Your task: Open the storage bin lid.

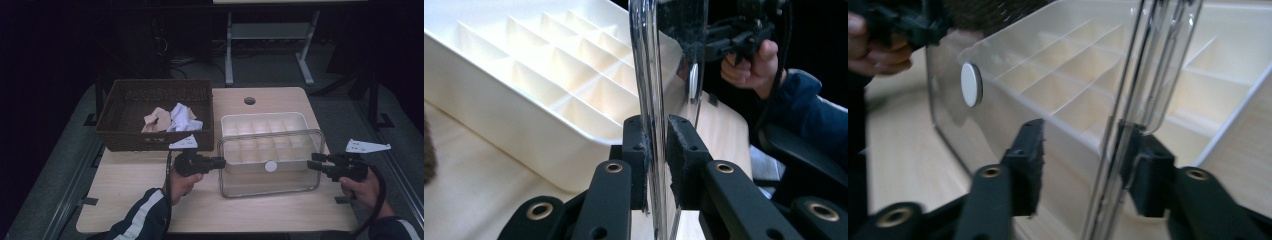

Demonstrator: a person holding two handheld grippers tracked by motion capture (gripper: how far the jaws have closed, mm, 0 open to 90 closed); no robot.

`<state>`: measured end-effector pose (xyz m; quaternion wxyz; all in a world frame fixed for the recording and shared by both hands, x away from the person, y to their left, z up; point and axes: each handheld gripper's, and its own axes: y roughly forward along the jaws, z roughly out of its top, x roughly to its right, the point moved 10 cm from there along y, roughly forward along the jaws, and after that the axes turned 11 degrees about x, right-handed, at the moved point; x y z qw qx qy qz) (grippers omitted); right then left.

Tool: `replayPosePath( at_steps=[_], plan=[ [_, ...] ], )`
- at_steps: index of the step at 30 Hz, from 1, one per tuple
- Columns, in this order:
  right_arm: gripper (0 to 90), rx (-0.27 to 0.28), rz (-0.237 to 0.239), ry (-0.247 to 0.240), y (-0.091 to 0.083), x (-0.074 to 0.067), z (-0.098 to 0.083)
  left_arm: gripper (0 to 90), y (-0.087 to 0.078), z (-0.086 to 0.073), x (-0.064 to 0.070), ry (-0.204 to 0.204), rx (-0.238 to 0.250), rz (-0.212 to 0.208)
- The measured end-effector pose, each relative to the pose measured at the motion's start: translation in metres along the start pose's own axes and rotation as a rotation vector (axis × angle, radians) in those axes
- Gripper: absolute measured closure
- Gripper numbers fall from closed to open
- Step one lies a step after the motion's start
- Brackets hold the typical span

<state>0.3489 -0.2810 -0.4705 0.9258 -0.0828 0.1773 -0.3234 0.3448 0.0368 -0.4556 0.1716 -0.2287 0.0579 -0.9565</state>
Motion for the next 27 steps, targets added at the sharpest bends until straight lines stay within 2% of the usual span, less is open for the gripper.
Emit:
replayPosePath(
  at_steps=[2,4,6,10,11,13,19,22,23,27],
  plan=[
    [56.8,-0.020,0.015,-0.013,-0.003,-0.004,-0.002,78.5,-0.002,-0.002,0.002,-0.002,-0.007,-0.007],
    [58.2,-0.099,0.034,-0.066,-0.009,-0.013,-0.012,78.3,-0.009,-0.008,0.010,0.015,-0.031,-0.029],
    [57.9,-0.140,0.054,-0.102,-0.012,-0.022,-0.019,77.5,-0.014,-0.012,0.014,0.021,-0.049,-0.030],
    [54.1,-0.168,0.056,-0.122,-0.014,-0.031,-0.025,74.4,-0.020,-0.026,0.021,0.064,-0.104,-0.024],
    [51.7,-0.193,0.063,-0.127,-0.013,-0.035,-0.029,71.5,-0.021,-0.029,0.022,0.076,-0.113,-0.018],
    [50.0,-0.219,0.071,-0.137,-0.013,-0.038,-0.034,70.9,-0.027,-0.037,0.026,0.077,-0.128,-0.023],
    [47.4,-0.271,0.110,-0.152,-0.014,-0.051,-0.045,68.1,-0.035,-0.049,0.033,0.084,-0.163,-0.030],
    [46.5,-0.297,0.140,-0.169,-0.016,-0.056,-0.050,66.4,-0.037,-0.058,0.033,0.099,-0.203,-0.033],
    [46.3,-0.309,0.154,-0.168,-0.017,-0.058,-0.053,65.0,-0.036,-0.063,0.033,0.099,-0.225,-0.028],
    [44.9,-0.340,0.163,-0.162,-0.019,-0.060,-0.059,62.9,-0.034,-0.074,0.033,0.071,-0.250,-0.037]
  ],
)
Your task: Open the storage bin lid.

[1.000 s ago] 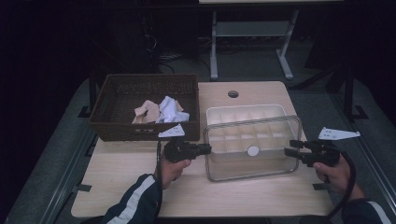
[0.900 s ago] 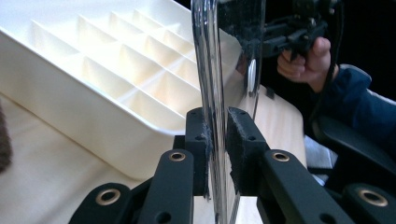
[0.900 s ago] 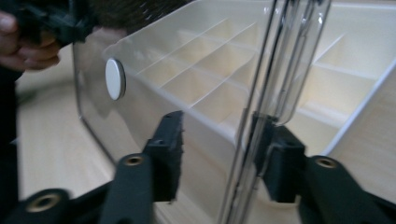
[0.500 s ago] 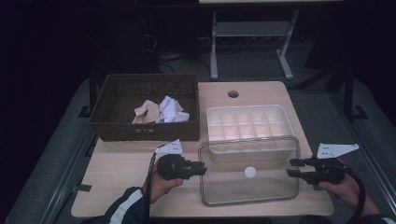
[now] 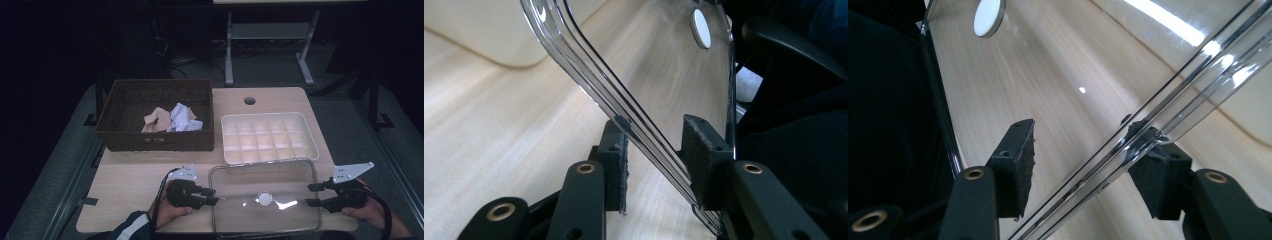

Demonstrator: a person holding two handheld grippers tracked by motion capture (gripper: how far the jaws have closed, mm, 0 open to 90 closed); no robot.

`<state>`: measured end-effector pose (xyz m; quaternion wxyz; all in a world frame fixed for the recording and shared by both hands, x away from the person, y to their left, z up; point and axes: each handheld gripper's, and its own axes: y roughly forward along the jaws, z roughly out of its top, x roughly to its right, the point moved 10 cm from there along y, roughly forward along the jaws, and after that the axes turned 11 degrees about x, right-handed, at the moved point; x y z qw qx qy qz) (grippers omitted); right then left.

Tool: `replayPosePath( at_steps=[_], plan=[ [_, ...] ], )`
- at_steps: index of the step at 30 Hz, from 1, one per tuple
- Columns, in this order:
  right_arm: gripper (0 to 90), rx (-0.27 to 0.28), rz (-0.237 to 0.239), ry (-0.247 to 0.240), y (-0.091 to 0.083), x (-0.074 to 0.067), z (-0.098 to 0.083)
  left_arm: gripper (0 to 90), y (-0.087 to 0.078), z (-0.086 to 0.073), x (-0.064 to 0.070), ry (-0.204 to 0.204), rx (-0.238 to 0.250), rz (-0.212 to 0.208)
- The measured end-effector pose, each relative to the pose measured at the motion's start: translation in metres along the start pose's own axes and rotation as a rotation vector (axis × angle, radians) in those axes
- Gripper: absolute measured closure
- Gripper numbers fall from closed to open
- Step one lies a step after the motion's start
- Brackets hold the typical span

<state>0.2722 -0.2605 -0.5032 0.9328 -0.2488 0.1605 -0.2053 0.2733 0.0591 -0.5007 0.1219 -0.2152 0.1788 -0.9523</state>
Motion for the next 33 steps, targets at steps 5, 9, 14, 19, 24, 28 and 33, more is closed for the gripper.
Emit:
replayPosePath(
  at_steps=[5,9,14,19,24,28,33],
  plan=[
    [44.3,-0.038,0.012,0.002,0.001,-0.003,-0.007,62.0,0.002,-0.005,0.000,-0.002,-0.029,-0.007],
    [42.5,-0.067,0.016,0.018,0.004,-0.004,-0.012,59.3,0.004,-0.009,-0.005,-0.022,-0.039,0.014],
    [34.2,-0.113,0.015,0.077,0.015,-0.001,-0.022,51.2,0.010,-0.016,-0.019,-0.045,-0.072,0.066],
    [36.8,-0.132,-0.079,0.128,0.016,0.011,-0.029,41.1,0.010,-0.018,-0.039,-0.056,-0.054,0.168],
    [42.8,-0.098,-0.182,0.121,0.018,0.022,-0.027,37.8,0.009,-0.017,-0.043,-0.015,-0.056,0.199],
    [49.9,-0.076,-0.251,0.126,0.021,0.027,-0.021,38.5,0.010,-0.016,-0.045,-0.029,-0.034,0.192],
    [55.0,-0.053,-0.292,0.124,0.026,0.033,-0.018,42.7,0.017,-0.012,-0.049,-0.062,0.009,0.205]
  ],
)
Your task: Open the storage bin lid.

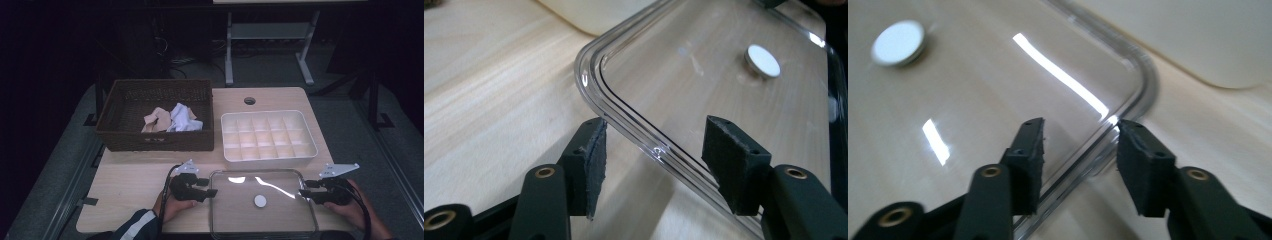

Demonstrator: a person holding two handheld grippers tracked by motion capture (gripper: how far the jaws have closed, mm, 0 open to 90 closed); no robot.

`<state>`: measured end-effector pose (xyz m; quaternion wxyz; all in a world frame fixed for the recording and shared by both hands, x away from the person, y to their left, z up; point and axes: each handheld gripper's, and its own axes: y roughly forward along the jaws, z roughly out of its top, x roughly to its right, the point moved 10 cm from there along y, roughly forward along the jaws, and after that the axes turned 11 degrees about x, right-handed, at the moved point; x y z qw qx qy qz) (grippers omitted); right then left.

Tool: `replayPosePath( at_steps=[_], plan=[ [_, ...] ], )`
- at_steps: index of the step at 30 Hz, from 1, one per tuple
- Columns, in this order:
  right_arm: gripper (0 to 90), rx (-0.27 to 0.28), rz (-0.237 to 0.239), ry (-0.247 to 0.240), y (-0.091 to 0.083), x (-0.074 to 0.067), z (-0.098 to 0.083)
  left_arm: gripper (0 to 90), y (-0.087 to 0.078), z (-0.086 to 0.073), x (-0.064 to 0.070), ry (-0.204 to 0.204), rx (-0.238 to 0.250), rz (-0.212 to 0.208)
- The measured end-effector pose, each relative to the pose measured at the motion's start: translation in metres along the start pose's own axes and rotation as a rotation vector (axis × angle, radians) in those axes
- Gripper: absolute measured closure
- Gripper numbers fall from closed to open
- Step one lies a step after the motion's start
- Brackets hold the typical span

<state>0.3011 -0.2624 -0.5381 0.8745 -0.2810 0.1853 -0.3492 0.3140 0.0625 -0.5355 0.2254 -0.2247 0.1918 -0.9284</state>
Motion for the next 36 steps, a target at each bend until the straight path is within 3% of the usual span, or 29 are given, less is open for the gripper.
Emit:
replayPosePath(
  at_steps=[3,8,11,13,15,18,22,26,32,36],
  plan=[
    [58.9,0.036,-0.026,0.038,0.000,0.010,0.001,42.9,0.005,0.003,-0.001,0.003,0.004,0.003],
    [66.1,0.056,-0.078,0.049,0.000,0.023,0.003,42.9,0.013,0.007,-0.001,0.000,0.012,-0.002],
    [71.5,0.097,-0.089,0.079,0.005,0.035,0.008,42.8,0.017,0.009,-0.001,0.002,0.012,-0.004],
    [73.8,0.113,-0.106,0.077,0.009,0.043,0.013,42.7,0.018,0.009,0.000,0.000,0.011,-0.010],
    [82.3,0.109,-0.110,0.053,0.012,0.045,0.017,42.5,0.019,0.009,0.001,0.010,0.008,-0.014],
    [83.4,0.103,-0.134,0.019,0.018,0.048,0.023,42.5,0.020,0.010,0.000,0.007,0.008,-0.016],
    [83.6,0.096,-0.131,0.023,0.019,0.054,0.024,42.6,0.025,0.012,0.001,0.007,0.011,-0.027],
    [83.6,0.105,-0.181,0.010,0.018,0.065,0.025,42.4,0.034,0.016,0.003,0.018,0.002,-0.039],
    [83.6,0.111,-0.197,0.022,0.018,0.074,0.027,42.5,0.040,0.022,-0.003,0.018,0.003,-0.045],
    [83.6,0.104,-0.215,0.006,0.021,0.078,0.030,42.4,0.043,0.025,-0.007,0.023,-0.001,-0.050]
  ],
)
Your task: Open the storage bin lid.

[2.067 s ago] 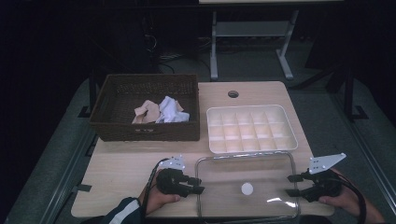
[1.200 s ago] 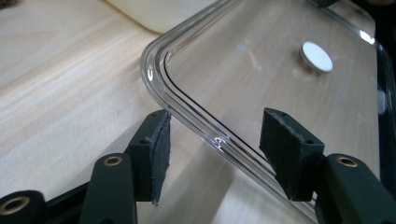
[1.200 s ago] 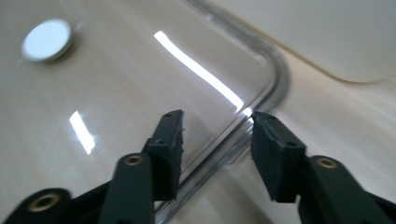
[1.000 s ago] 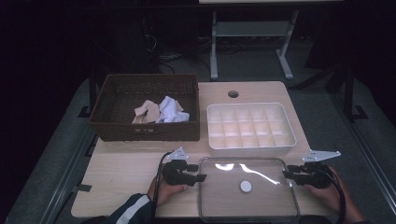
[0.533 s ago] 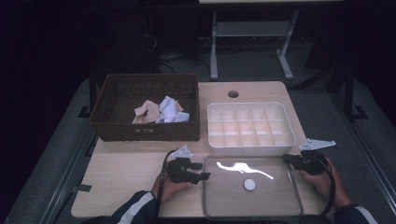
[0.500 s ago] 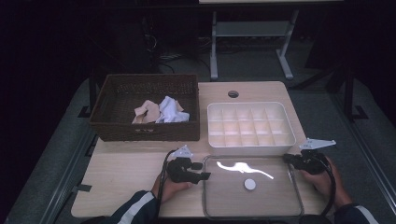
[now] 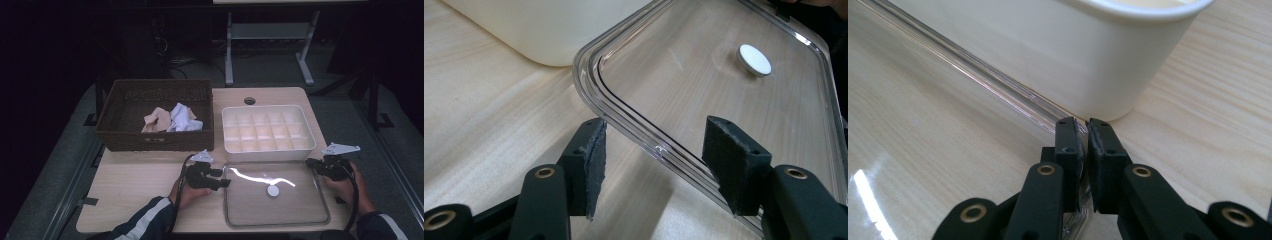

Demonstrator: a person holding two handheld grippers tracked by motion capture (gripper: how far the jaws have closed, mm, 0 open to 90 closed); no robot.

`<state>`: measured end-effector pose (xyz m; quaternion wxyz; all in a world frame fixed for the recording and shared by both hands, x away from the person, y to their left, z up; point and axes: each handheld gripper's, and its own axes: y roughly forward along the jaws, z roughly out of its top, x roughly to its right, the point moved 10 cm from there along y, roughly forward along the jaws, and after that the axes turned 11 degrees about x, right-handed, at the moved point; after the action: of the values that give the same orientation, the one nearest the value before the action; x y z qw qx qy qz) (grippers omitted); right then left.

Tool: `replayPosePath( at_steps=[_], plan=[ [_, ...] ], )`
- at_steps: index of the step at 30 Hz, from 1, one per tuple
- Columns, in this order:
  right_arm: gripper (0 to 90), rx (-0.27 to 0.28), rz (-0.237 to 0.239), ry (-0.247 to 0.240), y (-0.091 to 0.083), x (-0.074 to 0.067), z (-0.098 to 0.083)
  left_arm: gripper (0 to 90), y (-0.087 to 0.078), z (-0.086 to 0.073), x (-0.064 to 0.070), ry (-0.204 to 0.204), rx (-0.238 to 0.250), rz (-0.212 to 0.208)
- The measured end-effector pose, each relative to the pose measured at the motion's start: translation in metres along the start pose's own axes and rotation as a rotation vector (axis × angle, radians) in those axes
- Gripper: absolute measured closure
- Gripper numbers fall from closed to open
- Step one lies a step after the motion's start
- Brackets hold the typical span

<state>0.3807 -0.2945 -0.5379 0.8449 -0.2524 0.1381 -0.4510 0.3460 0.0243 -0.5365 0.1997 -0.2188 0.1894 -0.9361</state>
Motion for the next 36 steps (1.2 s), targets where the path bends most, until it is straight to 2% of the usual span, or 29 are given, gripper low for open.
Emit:
replayPosePath(
  at_steps=[3,4,5,6,7,9,10,12,15,17,18,19,20,22,23,24,26,30,33,36],
  plan=[
    [83.6,-0.001,0.006,0.004,0.001,0.001,0.001,40.3,-0.001,0.000,0.001,0.006,-0.009,-0.005],
    [83.6,0.001,0.007,0.009,0.002,0.001,0.001,39.0,-0.002,0.000,0.001,0.008,-0.011,0.007],
    [83.5,-0.002,0.004,0.008,0.002,0.001,0.001,39.5,-0.004,-0.001,0.000,0.051,-0.022,0.027],
    [83.4,-0.004,-0.002,-0.001,0.002,0.001,0.001,44.5,-0.008,0.000,0.000,0.101,-0.032,0.040],
    [82.9,-0.010,-0.010,0.002,0.002,0.001,0.001,40.2,-0.014,0.002,0.001,0.123,-0.034,0.040],
    [79.4,-0.028,-0.022,-0.013,-0.001,-0.001,0.002,39.9,-0.029,0.008,0.002,0.151,-0.016,0.039],
    [78.5,-0.021,-0.015,-0.011,-0.004,-0.003,0.004,39.9,-0.037,0.010,0.001,0.167,-0.013,0.050],
    [74.9,0.020,0.001,0.003,-0.011,-0.007,0.012,38.5,-0.055,0.008,-0.006,0.204,-0.021,0.092],
    [71.3,0.043,0.013,-0.022,-0.024,-0.015,0.022,36.8,-0.073,-0.004,-0.015,0.222,-0.048,0.143],
    [68.5,0.055,0.035,-0.043,-0.031,-0.025,0.030,35.2,-0.086,-0.014,-0.021,0.229,-0.071,0.164],
    [66.6,0.054,0.048,-0.048,-0.035,-0.031,0.034,35.1,-0.086,-0.014,-0.021,0.229,-0.071,0.164],
    [63.3,0.054,0.065,-0.082,-0.038,-0.040,0.040,34.1,-0.099,-0.025,-0.030,0.256,-0.104,0.196],
    [61.8,0.056,0.071,-0.108,-0.039,-0.047,0.044,33.6,-0.103,-0.029,-0.032,0.267,-0.118,0.203],
    [58.5,0.051,0.106,-0.135,-0.041,-0.064,0.051,33.5,-0.111,-0.037,-0.040,0.271,-0.127,0.225],
    [56.2,0.044,0.136,-0.166,-0.040,-0.076,0.054,32.6,-0.114,-0.038,-0.043,0.269,-0.126,0.234],
    [55.1,0.043,0.150,-0.180,-0.038,-0.083,0.056,32.0,-0.116,-0.040,-0.044,0.260,-0.118,0.228],
    [52.2,0.041,0.204,-0.206,-0.032,-0.104,0.060,31.0,-0.119,-0.042,-0.048,0.270,-0.123,0.232],
    [48.6,0.035,0.280,-0.206,-0.013,-0.133,0.063,27.5,-0.120,-0.046,-0.055,0.283,-0.129,0.246],
    [44.5,0.012,0.324,-0.209,0.004,-0.151,0.061,25.6,-0.123,-0.047,-0.059,0.271,-0.116,0.246],
    [40.1,0.002,0.338,-0.203,0.019,-0.167,0.059,22.5,-0.123,-0.047,-0.063,0.261,-0.092,0.239]
  ],
)
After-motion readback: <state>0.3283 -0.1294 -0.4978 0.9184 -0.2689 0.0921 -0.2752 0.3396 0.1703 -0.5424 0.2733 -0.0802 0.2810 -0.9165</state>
